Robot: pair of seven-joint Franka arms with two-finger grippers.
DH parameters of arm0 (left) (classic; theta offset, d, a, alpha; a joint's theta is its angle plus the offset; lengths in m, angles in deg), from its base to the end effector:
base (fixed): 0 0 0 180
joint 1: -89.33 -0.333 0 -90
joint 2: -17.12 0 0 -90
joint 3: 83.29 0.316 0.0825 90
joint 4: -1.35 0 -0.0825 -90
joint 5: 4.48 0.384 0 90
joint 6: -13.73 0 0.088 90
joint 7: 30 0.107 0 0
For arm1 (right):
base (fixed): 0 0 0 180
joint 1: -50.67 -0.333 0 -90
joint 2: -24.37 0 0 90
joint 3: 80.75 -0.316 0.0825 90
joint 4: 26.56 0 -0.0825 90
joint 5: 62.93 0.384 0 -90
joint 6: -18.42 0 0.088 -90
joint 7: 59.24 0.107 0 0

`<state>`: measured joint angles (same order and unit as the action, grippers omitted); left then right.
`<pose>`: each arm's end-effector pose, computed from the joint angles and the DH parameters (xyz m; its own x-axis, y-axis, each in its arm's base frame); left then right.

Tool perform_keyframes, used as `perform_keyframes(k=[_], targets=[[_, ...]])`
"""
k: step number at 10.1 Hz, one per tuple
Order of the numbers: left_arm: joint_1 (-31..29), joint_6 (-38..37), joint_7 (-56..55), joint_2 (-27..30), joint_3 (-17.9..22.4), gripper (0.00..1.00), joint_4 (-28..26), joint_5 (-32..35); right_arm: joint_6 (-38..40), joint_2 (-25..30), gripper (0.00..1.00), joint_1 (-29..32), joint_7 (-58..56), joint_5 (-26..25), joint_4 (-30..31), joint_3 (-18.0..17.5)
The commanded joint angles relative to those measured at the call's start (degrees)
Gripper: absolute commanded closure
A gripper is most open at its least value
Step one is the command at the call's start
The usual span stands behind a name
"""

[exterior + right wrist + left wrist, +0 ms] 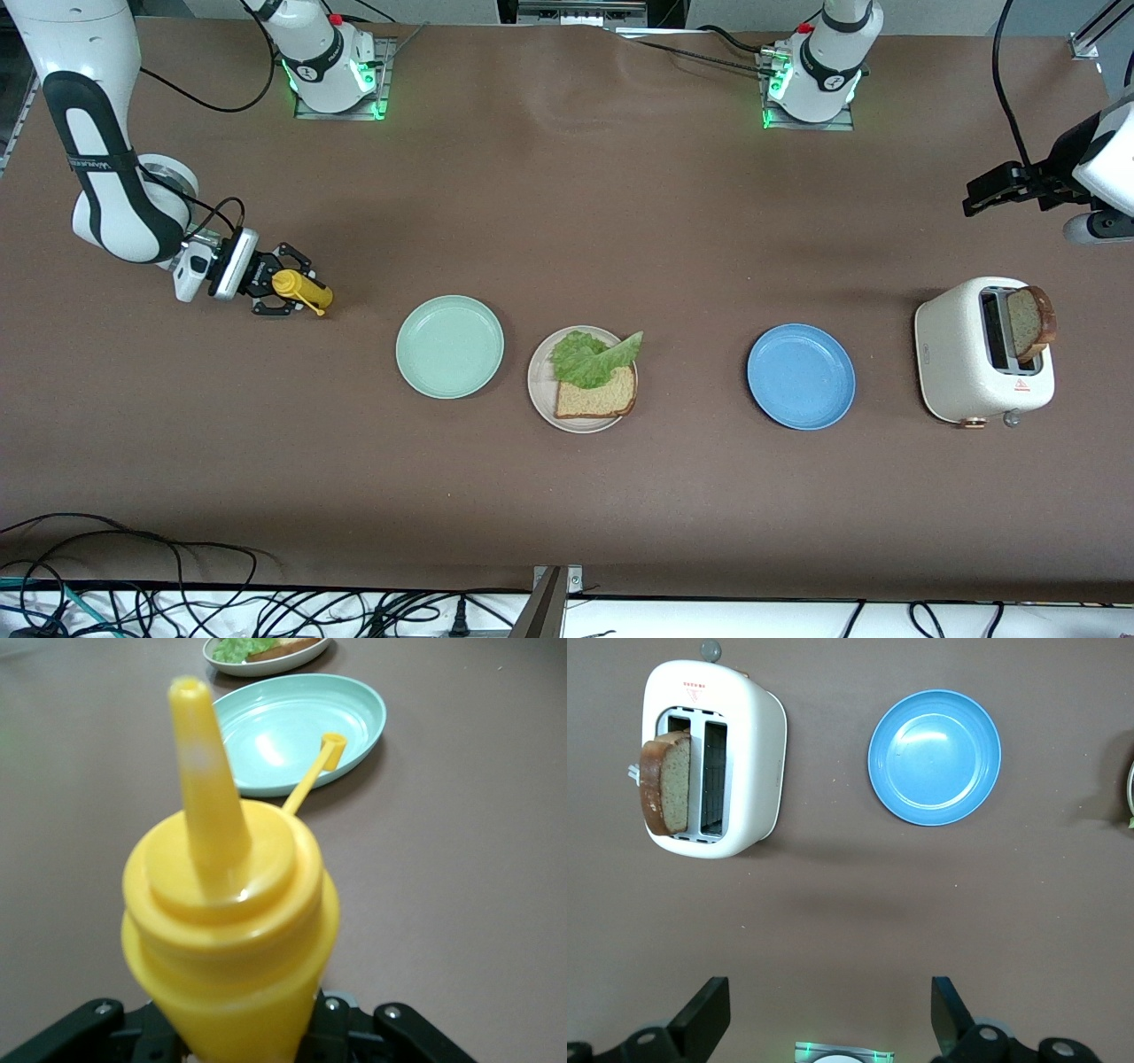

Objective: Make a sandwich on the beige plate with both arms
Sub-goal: 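Close the right gripper on the mustard bottle, then lift the mustard bottle and carry it over the beige plate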

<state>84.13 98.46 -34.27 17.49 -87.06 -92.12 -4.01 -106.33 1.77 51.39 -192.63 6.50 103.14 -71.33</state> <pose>0.5397 0.0143 0.5925 0.9844 0.0999 -0.1445 0.0981 -0.9950 -0.0194 0.4975 -0.0573 0.1677 0.3211 0.6239 0.7125 0.9379 -0.3139 -0.1478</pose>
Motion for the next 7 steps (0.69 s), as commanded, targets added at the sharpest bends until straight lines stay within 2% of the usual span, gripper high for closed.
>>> perform_keyframes(k=[1,4,7], targets=[[0.1,-1.0,-0.6,0.0,-0.4,0.00,0.5,2.3,-3.6,1.8,1.00,-1.5,9.7,-3.7,-4.6,-3.6],[0.4,-2.4,-0.6,0.0,-0.4,0.00,0.5,2.2,-7.3,3.7,1.00,-4.0,32.0,-20.9,-12.2,-9.3],[0.2,-2.2,-0.6,-0.2,-0.4,0.00,1.0,2.2,-9.9,3.0,1.00,-10.0,49.3,-37.0,-19.4,-9.4]])
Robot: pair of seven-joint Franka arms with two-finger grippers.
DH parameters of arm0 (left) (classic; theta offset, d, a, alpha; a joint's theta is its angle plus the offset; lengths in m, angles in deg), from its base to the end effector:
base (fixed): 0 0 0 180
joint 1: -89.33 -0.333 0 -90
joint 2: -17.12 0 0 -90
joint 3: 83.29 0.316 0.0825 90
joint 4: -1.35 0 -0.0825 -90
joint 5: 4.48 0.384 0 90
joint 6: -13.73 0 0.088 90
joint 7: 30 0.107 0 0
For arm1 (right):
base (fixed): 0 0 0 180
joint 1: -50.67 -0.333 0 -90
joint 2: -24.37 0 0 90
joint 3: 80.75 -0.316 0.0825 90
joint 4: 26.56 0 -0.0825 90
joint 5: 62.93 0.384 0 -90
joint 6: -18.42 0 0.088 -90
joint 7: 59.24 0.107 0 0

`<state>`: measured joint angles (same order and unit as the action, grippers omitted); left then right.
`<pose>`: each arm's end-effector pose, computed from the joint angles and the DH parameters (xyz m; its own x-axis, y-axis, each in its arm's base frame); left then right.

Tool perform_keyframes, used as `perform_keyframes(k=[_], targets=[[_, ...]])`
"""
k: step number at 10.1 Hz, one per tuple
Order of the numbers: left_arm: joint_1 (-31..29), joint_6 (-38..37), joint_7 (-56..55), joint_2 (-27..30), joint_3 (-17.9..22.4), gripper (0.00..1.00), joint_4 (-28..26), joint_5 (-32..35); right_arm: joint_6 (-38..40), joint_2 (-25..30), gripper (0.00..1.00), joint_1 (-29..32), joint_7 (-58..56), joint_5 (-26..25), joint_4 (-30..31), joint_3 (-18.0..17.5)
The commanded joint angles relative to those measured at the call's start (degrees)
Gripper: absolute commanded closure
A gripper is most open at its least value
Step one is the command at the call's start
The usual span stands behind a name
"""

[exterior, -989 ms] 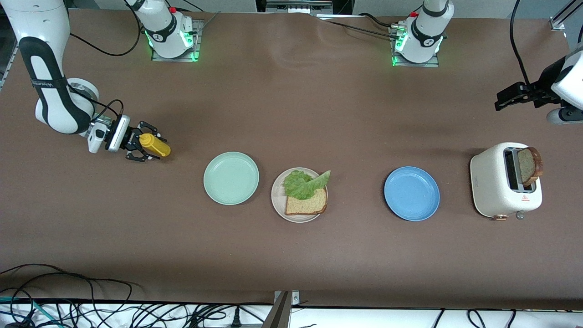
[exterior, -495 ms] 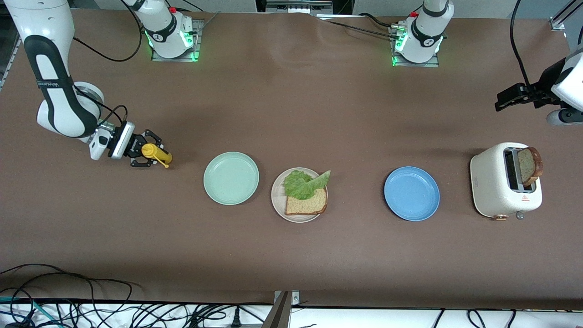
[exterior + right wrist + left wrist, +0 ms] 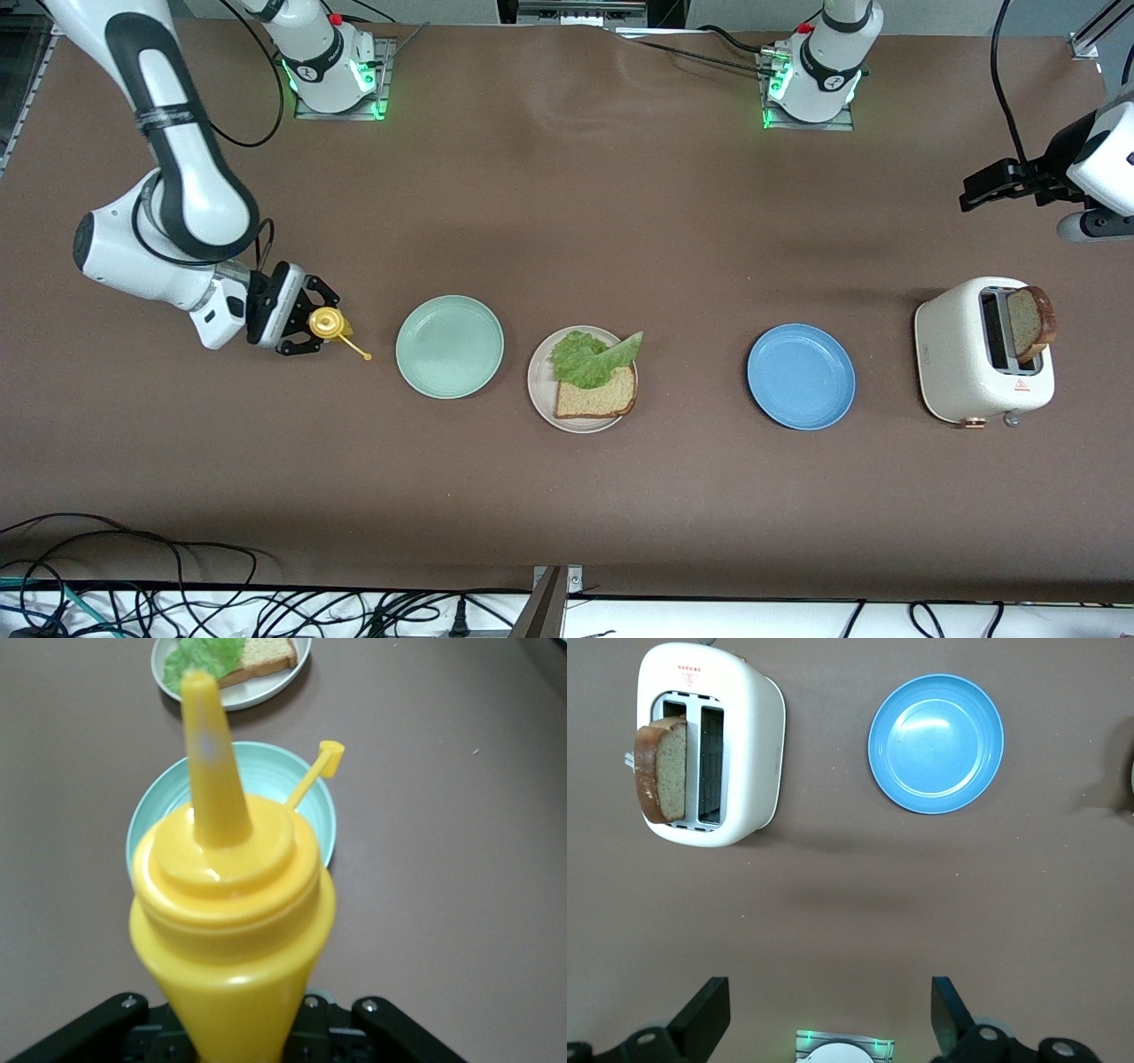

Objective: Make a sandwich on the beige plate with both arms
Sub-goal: 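Lift the mustard bottle and carry it over the beige plate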

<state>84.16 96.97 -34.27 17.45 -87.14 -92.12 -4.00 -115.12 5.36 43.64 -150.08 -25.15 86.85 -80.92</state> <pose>0.5368 0.0132 0.5903 0.9804 0.0981 -0.1708 0.0958 -0.9952 -0.0215 0.6064 0.0870 0.3041 0.2972 0.8398 0.4543 0.9526 -0.2934 -0.0808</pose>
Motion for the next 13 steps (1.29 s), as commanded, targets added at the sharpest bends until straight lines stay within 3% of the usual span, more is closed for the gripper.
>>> perform_keyframes(k=[1,5,7,10,13], targets=[[0.2,-0.7,-0.6,-0.1,-0.3,0.00,1.3,2.2,-1.2,-1.2,1.00,-5.0,13.2,-10.5,-5.1,0.2],[0.3,-1.0,-0.6,0.3,-0.5,0.00,1.5,2.2,-0.6,-6.7,1.00,-14.0,37.7,-37.8,-15.0,0.2],[0.4,-0.8,-0.6,0.1,-0.5,0.00,1.5,2.2,1.5,-11.8,1.00,-19.0,46.4,-48.1,-20.0,0.2],[0.4,-0.5,-0.6,-0.1,-0.4,0.00,1.4,2.2,11.4,-20.3,1.00,-25.6,56.9,-58.6,-32.3,0.2],[0.3,-0.5,-0.6,-0.2,-0.4,0.00,1.4,2.1,16.7,-24.9,1.00,-30.3,65.5,-68.2,-36.4,0.3]])
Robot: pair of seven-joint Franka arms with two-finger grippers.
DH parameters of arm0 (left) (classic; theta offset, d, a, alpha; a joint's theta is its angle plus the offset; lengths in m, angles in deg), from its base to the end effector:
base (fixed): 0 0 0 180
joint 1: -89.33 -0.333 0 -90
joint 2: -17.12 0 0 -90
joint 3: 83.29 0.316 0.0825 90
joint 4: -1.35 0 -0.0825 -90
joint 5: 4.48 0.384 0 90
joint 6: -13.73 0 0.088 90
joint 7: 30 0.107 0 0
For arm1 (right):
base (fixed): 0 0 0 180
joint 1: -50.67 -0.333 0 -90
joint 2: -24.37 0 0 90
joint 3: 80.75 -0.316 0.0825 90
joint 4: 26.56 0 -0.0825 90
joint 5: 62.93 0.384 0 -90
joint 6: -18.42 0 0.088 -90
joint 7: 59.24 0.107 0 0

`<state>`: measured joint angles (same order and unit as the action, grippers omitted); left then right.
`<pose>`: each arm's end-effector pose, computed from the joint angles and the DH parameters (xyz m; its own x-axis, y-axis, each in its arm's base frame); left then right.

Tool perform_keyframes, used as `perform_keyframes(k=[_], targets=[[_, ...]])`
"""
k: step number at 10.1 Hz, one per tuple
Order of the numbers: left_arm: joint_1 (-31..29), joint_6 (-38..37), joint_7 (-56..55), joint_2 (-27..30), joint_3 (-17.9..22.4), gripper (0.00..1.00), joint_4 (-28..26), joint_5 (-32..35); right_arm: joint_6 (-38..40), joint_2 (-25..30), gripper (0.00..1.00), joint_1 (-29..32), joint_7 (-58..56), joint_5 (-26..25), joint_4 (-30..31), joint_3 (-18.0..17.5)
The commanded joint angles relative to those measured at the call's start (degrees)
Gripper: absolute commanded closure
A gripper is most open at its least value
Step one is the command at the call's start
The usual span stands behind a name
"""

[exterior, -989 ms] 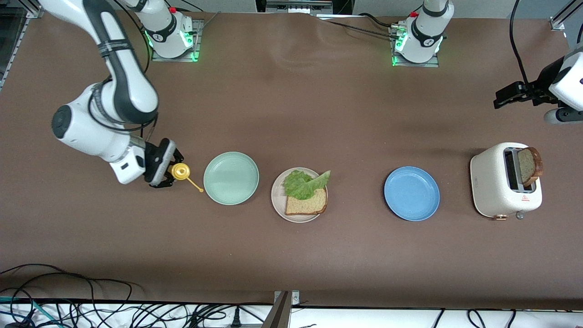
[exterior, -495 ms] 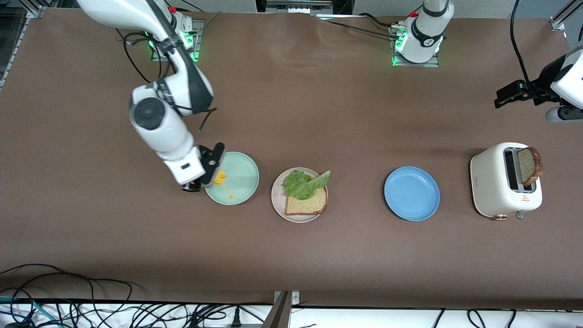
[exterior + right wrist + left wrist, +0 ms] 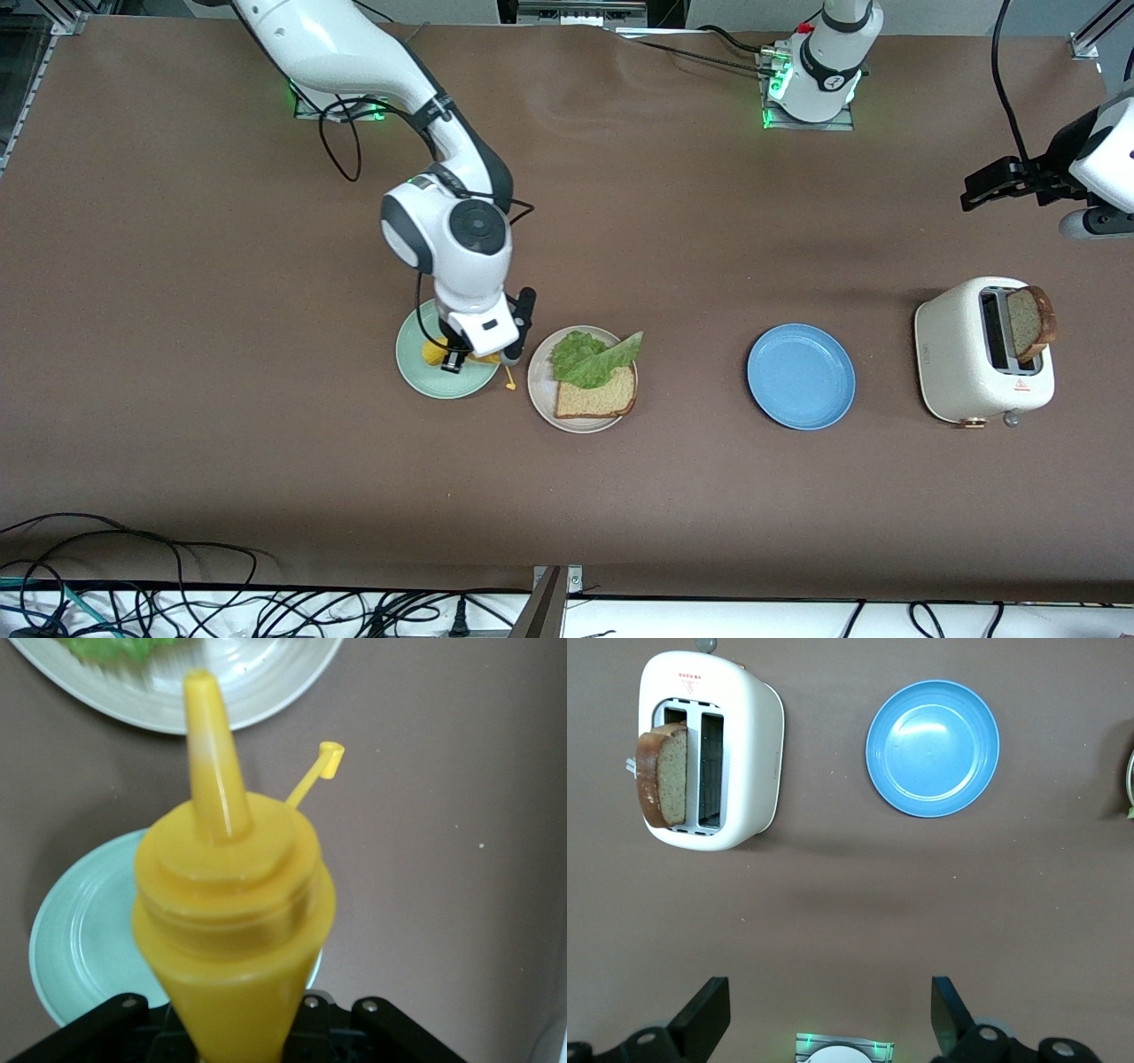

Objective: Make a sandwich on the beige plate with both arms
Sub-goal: 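Lift the mustard bottle and carry it over the beige plate, then tilt the mustard bottle over the lettuce with the right gripper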

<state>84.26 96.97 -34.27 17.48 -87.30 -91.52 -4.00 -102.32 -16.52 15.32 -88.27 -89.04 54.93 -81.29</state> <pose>0.5373 0.0108 0.5953 0.9827 0.0937 -0.1600 0.0916 -0.9956 -0.0208 0.6003 0.4073 0.2764 0.2262 0.9441 -0.2400 0.9459 -0.1540 0.2855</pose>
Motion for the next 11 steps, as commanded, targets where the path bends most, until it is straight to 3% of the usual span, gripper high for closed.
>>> perform_keyframes(k=[1,6,11], targets=[[0.2,-0.5,-0.6,-0.2,-0.2,0.00,0.8,2.1,5.8,-4.3,1.00,-3.5,5.8,-6.6,-4.8,0.6],[0.0,-0.5,-0.6,-0.2,-0.2,0.00,0.8,2.1,13.1,-9.6,1.00,-9.4,15.2,-17.7,-6.9,0.7],[0.0,-0.4,-0.6,-0.2,-0.2,0.00,0.8,2.1,14.2,-11.8,1.00,-10.4,15.6,-17.8,-8.7,1.2]])
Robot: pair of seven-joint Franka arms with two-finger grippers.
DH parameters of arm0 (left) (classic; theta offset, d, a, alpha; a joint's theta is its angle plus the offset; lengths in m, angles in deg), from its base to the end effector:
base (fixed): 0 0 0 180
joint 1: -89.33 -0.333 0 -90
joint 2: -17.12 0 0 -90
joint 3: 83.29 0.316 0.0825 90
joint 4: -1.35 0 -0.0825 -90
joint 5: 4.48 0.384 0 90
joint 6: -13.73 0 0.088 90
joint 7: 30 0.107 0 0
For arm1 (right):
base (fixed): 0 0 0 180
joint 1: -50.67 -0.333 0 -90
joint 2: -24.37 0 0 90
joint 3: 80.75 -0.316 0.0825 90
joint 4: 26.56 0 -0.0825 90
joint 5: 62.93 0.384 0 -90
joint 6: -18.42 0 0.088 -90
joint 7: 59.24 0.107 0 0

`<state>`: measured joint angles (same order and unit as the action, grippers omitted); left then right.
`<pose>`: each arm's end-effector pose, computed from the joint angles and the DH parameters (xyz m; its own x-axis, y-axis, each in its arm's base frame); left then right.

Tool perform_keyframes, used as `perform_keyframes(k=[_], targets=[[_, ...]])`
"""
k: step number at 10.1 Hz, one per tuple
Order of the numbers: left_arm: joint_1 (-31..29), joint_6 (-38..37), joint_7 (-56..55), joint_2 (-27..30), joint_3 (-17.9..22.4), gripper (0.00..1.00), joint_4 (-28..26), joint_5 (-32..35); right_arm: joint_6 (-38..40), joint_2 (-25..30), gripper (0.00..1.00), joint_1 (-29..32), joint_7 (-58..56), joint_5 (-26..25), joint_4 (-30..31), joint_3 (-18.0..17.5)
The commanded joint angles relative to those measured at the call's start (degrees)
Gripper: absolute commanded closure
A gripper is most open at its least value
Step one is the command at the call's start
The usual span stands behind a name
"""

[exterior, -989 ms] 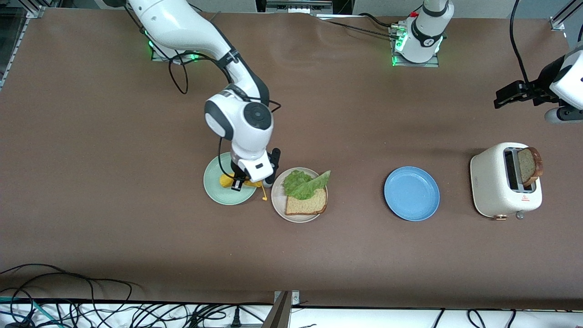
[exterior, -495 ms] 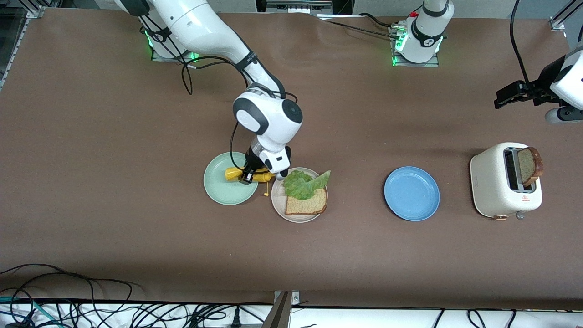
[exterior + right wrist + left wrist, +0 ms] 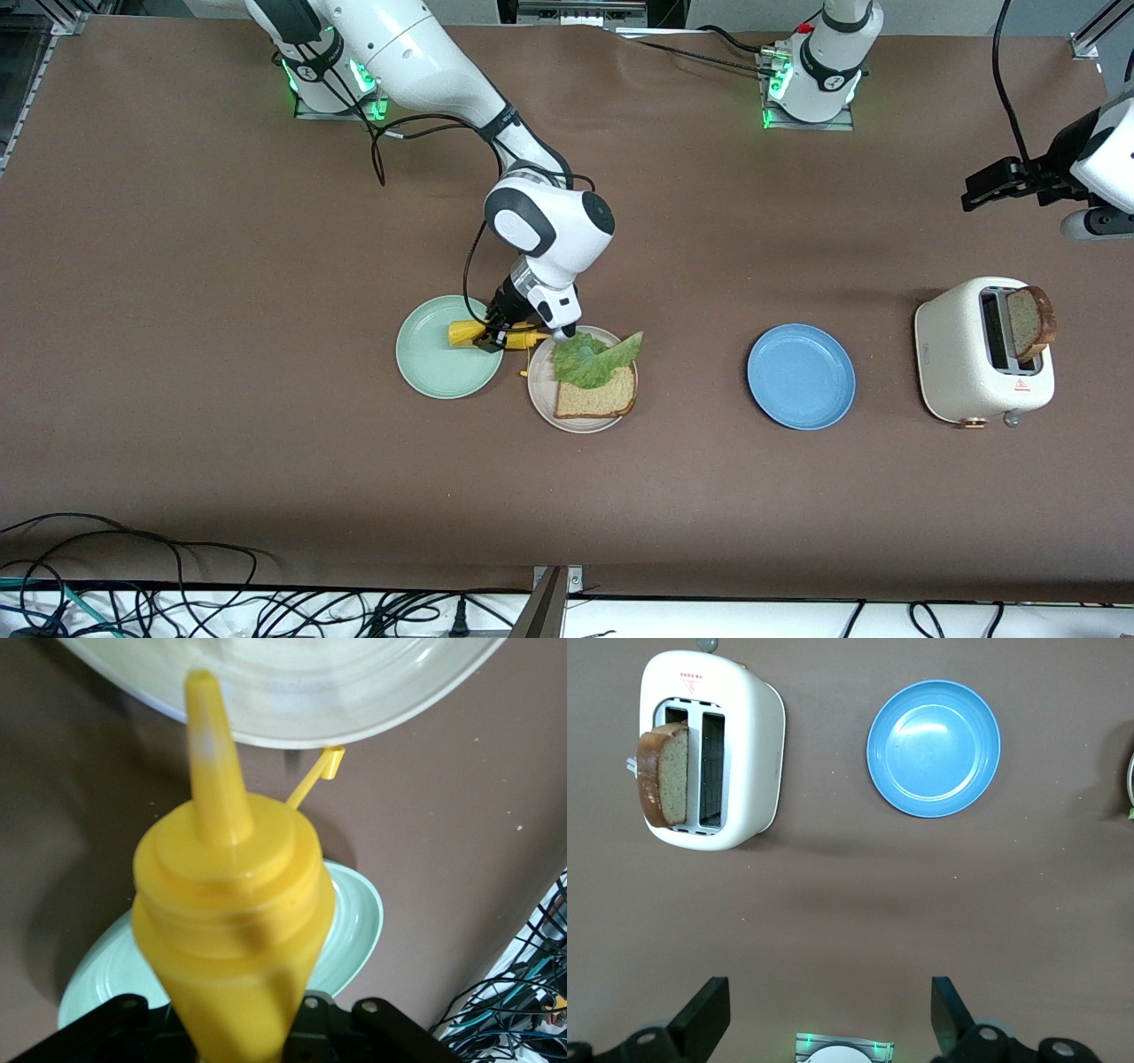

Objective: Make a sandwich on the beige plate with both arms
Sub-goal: 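Tilt the mustard bottle over the lettuce with the right gripper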

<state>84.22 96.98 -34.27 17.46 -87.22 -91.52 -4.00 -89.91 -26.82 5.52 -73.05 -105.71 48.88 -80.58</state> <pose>0.5374 0.0119 0.5952 0.9824 0.0958 -0.1602 0.0936 -0.9954 -0.0208 0.5424 0.4717 0.1905 0.2789 0.8192 -0.5011 0.8973 -0.0365 0.4398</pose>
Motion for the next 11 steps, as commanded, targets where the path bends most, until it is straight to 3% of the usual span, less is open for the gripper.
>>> perform_keyframes(k=[1,4,6,9,11], targets=[[0.0,-0.5,-0.6,-0.2,-0.3,0.00,0.8,2.1,1.6,-1.5,1.00,-0.6,1.8,-1.2,-2.7,0.5],[0.0,-0.5,-0.6,-0.2,-0.2,0.00,0.7,2.1,1.9,0.8,1.00,0.7,2.4,1.9,-3.0,0.5],[0.0,-0.5,-0.6,-0.2,-0.2,0.00,0.7,2.1,1.9,5.7,1.00,3.7,0.1,10.0,-2.9,0.8],[-0.1,-0.5,-0.6,-0.2,-0.3,0.00,0.7,2.1,1.9,13.8,1.00,7.6,-10.9,29.2,-1.4,8.3],[-0.2,-0.5,-0.6,-0.2,-0.2,0.00,0.6,2.1,1.1,21.2,1.00,11.7,-18.4,39.3,5.5,11.6]])
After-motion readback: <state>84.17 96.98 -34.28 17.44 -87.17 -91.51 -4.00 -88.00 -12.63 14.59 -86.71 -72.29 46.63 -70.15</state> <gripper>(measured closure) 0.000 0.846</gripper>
